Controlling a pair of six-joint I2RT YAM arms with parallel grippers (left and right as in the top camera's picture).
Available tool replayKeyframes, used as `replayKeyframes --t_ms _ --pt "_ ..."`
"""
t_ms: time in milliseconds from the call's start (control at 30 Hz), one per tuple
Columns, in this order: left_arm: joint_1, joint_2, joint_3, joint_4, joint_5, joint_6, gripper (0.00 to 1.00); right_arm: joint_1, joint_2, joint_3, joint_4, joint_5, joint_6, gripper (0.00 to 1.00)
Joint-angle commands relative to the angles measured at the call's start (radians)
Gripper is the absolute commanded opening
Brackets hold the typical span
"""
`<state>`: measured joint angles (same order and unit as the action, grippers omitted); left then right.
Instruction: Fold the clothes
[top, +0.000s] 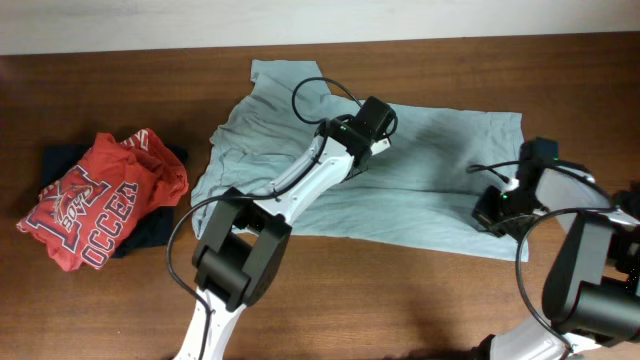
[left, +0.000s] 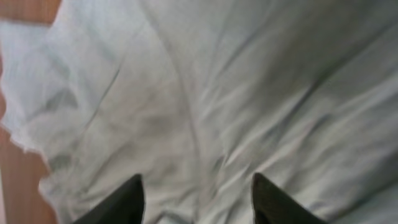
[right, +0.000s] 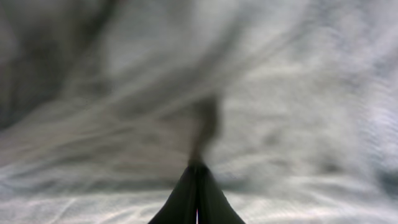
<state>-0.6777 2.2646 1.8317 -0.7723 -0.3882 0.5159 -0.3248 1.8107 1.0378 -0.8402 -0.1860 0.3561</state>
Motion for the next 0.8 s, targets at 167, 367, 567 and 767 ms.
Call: replayKeyframes --t_ms 167,367,567,767 --pt "0.115 -0.277 0.016 -0.095 -0.124 -0.224 0.7 -0.111 -0.17 0.216 -0.169 0.01 -0.082 0.04" --pt "0.306 -0.342 0.016 -0.212 0.143 -0.303 0.74 -0.12 -0.243 0.369 -0.269 -0.033 -0.098 0.1" --pt "0.44 -0.306 0.014 -0.369 0.421 -0.376 0.66 -0.12 -0.24 0.385 -0.326 -0.068 -0.098 0.07" --pt "0.465 -0.229 -0.055 -0.451 0.445 -0.406 0.53 -0.118 -0.216 0.318 -0.402 -0.068 -0.098 0.04"
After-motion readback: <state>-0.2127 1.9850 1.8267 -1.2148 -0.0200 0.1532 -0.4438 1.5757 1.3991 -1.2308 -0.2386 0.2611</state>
